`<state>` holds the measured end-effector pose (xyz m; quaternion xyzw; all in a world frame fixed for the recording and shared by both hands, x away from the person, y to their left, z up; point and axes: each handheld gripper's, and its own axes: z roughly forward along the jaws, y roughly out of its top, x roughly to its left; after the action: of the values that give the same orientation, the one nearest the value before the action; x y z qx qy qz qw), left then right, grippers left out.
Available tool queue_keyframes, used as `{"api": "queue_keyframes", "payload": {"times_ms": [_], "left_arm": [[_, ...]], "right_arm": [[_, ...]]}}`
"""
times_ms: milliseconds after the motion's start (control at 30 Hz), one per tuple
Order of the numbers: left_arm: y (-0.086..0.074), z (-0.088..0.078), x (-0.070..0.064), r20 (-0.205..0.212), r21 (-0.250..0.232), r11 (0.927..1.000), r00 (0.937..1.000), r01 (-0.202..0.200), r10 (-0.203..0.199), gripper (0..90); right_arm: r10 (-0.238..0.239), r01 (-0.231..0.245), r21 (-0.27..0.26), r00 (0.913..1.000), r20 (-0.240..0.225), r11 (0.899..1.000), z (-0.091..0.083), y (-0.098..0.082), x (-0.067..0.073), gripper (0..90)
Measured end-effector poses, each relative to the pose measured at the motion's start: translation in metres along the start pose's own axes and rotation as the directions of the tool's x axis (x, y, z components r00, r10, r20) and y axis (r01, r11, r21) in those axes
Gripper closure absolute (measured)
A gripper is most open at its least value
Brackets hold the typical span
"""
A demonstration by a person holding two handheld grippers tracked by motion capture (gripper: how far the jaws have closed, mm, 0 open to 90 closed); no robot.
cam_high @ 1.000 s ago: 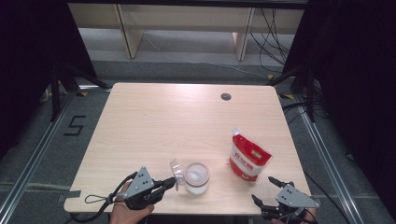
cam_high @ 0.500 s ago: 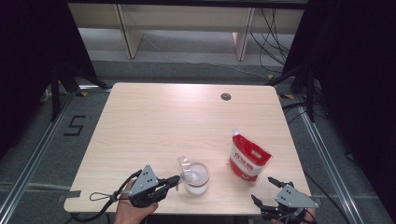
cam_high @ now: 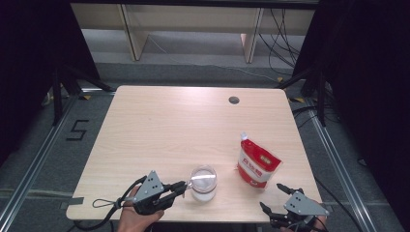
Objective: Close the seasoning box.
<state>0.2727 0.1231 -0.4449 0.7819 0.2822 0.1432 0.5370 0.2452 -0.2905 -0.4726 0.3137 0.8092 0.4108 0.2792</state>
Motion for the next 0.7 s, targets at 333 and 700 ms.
{"api": "queue_keyframes", "payload": {"times_ms": [333,700], "left_arm": [[-0.001,-0.012,0.003,-0.007,0.013,0.9999,1.0000,-0.002,0.002,64.0],[-0.005,-0.024,0.006,-0.036,0.046,0.9988,0.9991,-0.019,0.021,44.9]], "right_arm": [[0.013,-0.013,-0.018,0.9999,-0.002,1.000,0.000,0.000,-0.002,19.8],[0.031,-0.031,-0.021,0.9995,0.004,0.999,0.000,0.000,-0.003,19.1]]}}
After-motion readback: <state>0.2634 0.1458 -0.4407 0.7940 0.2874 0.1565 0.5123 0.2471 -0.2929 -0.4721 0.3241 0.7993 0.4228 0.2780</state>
